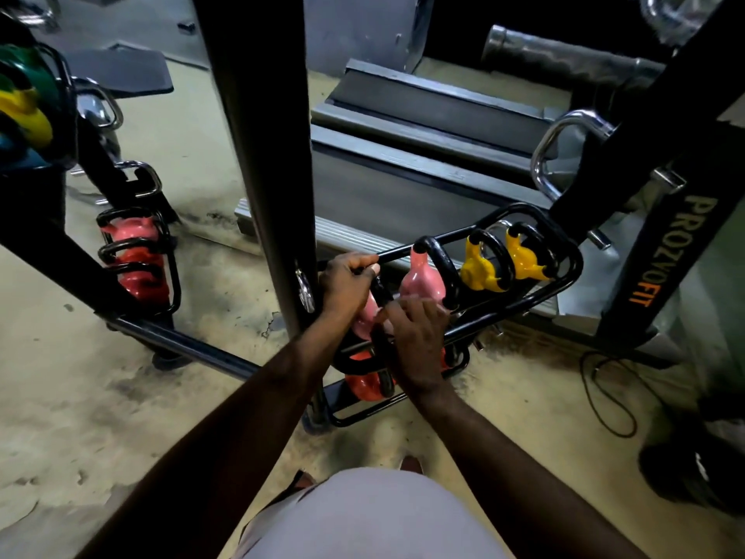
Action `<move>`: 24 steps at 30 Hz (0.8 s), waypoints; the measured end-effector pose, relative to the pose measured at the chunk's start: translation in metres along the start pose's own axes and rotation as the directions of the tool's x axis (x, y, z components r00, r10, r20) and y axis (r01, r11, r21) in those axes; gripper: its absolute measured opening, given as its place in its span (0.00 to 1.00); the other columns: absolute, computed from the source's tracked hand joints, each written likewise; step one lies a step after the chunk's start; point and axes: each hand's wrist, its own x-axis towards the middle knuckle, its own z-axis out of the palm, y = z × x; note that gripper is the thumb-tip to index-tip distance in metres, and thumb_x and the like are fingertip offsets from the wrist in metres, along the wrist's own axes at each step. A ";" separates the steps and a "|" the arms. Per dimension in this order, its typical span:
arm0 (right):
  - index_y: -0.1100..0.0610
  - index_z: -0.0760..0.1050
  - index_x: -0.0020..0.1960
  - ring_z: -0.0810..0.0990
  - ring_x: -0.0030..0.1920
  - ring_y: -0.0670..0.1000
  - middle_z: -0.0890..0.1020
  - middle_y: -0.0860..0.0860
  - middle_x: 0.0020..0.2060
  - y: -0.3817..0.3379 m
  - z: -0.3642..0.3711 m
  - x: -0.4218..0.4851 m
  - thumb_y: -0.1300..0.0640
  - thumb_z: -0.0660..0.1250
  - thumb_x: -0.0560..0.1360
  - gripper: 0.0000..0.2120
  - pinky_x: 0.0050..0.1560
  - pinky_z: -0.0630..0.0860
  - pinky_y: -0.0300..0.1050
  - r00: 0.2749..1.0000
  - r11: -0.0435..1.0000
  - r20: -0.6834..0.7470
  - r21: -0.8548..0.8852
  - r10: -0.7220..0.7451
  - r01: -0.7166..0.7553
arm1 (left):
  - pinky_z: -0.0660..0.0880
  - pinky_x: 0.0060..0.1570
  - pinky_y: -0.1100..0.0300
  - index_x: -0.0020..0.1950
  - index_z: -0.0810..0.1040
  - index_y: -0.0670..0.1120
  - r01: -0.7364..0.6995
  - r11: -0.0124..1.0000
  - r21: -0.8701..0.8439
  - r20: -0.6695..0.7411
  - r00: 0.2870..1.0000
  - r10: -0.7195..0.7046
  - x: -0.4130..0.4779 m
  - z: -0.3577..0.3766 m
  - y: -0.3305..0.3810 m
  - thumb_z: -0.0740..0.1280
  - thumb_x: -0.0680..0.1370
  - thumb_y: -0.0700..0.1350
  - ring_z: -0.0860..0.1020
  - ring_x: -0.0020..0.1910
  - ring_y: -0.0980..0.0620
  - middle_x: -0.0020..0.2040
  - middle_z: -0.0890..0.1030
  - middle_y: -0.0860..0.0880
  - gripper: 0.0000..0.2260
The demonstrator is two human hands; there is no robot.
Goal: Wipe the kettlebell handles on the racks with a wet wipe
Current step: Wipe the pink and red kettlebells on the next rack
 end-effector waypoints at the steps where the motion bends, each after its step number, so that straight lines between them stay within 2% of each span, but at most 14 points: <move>1: 0.52 0.76 0.45 0.73 0.50 0.54 0.78 0.50 0.46 0.003 -0.003 -0.006 0.51 0.70 0.73 0.05 0.51 0.66 0.50 0.997 0.997 0.006 0.035 0.075 -0.075 | 0.68 0.55 0.73 0.55 0.84 0.39 -0.007 1.000 -0.004 0.004 1.000 0.007 0.001 0.001 0.002 0.71 0.75 0.35 0.77 0.54 0.56 0.54 0.81 0.51 0.10; 3: 0.52 0.76 0.46 0.75 0.50 0.51 0.79 0.48 0.46 0.005 -0.006 -0.007 0.53 0.72 0.73 0.06 0.52 0.67 0.48 0.963 0.945 0.029 0.190 0.267 -0.268 | 0.69 0.53 0.74 0.55 0.84 0.37 -0.007 0.999 -0.046 -0.005 1.000 0.007 0.002 0.001 0.006 0.70 0.75 0.34 0.78 0.53 0.55 0.52 0.80 0.51 0.10; 4: 0.52 0.76 0.46 0.77 0.50 0.50 0.79 0.47 0.46 0.005 -0.007 -0.005 0.53 0.72 0.74 0.06 0.51 0.70 0.46 0.931 0.873 0.084 0.326 0.356 -0.363 | 0.70 0.53 0.73 0.55 0.84 0.37 -0.005 0.998 -0.065 -0.016 1.000 0.004 0.002 0.001 0.007 0.70 0.75 0.33 0.78 0.53 0.54 0.52 0.81 0.50 0.10; 6: 0.53 0.77 0.48 0.80 0.47 0.48 0.81 0.49 0.44 0.005 -0.012 0.006 0.54 0.69 0.78 0.04 0.48 0.75 0.43 0.834 0.602 0.315 0.582 0.453 -0.547 | 0.69 0.52 0.76 0.55 0.83 0.36 -0.009 0.998 -0.066 -0.033 0.999 0.007 0.001 0.001 0.007 0.69 0.75 0.33 0.78 0.52 0.55 0.53 0.82 0.47 0.10; 7: 0.54 0.78 0.48 0.81 0.46 0.47 0.83 0.51 0.44 0.005 -0.014 0.015 0.54 0.68 0.79 0.04 0.47 0.77 0.42 0.787 0.472 0.420 0.636 0.452 -0.610 | 0.67 0.51 0.79 0.55 0.83 0.36 -0.013 0.998 -0.055 -0.034 0.999 0.012 0.000 0.000 0.006 0.69 0.75 0.33 0.77 0.52 0.56 0.53 0.81 0.48 0.09; 9: 0.57 0.79 0.49 0.81 0.43 0.48 0.84 0.52 0.43 0.005 -0.012 0.040 0.55 0.65 0.80 0.07 0.45 0.77 0.43 0.701 0.324 0.576 0.627 0.420 -0.709 | 0.66 0.51 0.81 0.56 0.83 0.36 -0.025 0.999 -0.031 -0.038 0.999 0.024 0.000 -0.003 0.005 0.69 0.76 0.33 0.76 0.52 0.58 0.53 0.80 0.49 0.10; 11: 0.57 0.78 0.47 0.79 0.39 0.49 0.82 0.52 0.39 0.003 -0.007 0.063 0.59 0.61 0.81 0.09 0.41 0.75 0.44 0.619 0.249 0.692 0.568 0.370 -0.784 | 0.69 0.58 0.74 0.56 0.83 0.37 -0.031 0.999 -0.035 -0.040 0.999 0.030 0.004 -0.006 0.003 0.69 0.76 0.34 0.76 0.55 0.56 0.56 0.81 0.47 0.10; 12: 0.56 0.78 0.45 0.77 0.37 0.49 0.80 0.52 0.37 0.003 -0.006 0.069 0.61 0.59 0.81 0.11 0.40 0.73 0.44 0.595 0.238 0.727 0.545 0.342 -0.804 | 0.71 0.60 0.71 0.56 0.83 0.37 -0.035 0.999 -0.037 -0.039 0.999 0.034 0.003 -0.006 0.003 0.69 0.76 0.34 0.77 0.55 0.56 0.57 0.81 0.46 0.10; 14: 0.55 0.77 0.44 0.76 0.38 0.50 0.78 0.52 0.36 0.011 -0.005 0.064 0.62 0.58 0.81 0.12 0.39 0.72 0.45 0.573 0.244 0.763 0.519 0.301 -0.819 | 0.68 0.56 0.77 0.57 0.83 0.37 -0.041 0.999 -0.021 -0.030 0.999 0.040 -0.003 -0.005 0.004 0.69 0.76 0.34 0.76 0.54 0.58 0.56 0.79 0.49 0.10; 16: 0.58 0.78 0.48 0.79 0.41 0.53 0.81 0.54 0.40 0.022 -0.010 0.045 0.61 0.59 0.81 0.10 0.45 0.76 0.47 0.585 0.225 0.758 0.540 0.290 -0.811 | 0.65 0.51 0.81 0.57 0.83 0.37 -0.052 0.998 -0.021 -0.017 0.998 0.052 -0.011 0.000 0.004 0.69 0.76 0.34 0.76 0.50 0.62 0.54 0.78 0.51 0.10; 17: 0.60 0.78 0.51 0.79 0.44 0.53 0.82 0.55 0.42 0.027 -0.013 0.034 0.60 0.59 0.82 0.09 0.49 0.77 0.49 0.601 0.218 0.741 0.560 0.300 -0.799 | 0.65 0.50 0.81 0.57 0.83 0.37 -0.055 0.998 -0.019 -0.003 0.998 0.055 -0.013 0.001 0.005 0.69 0.76 0.34 0.75 0.49 0.64 0.54 0.77 0.52 0.10; 19: 0.63 0.77 0.54 0.79 0.47 0.52 0.82 0.55 0.45 0.031 -0.017 0.022 0.58 0.61 0.82 0.09 0.53 0.76 0.48 0.660 0.261 0.675 0.607 0.329 -0.750 | 0.64 0.50 0.82 0.58 0.82 0.38 -0.076 0.997 -0.005 0.014 0.997 0.076 -0.015 0.000 0.008 0.68 0.77 0.35 0.75 0.51 0.63 0.54 0.76 0.53 0.10; 24: 0.57 0.78 0.51 0.81 0.46 0.47 0.83 0.53 0.46 0.002 -0.017 0.033 0.57 0.69 0.78 0.04 0.49 0.77 0.41 0.756 0.354 0.529 0.671 0.386 -0.651 | 0.62 0.48 0.84 0.60 0.82 0.39 -0.096 0.995 0.031 -0.021 0.995 0.097 -0.009 -0.012 0.004 0.67 0.78 0.37 0.74 0.55 0.60 0.55 0.76 0.53 0.11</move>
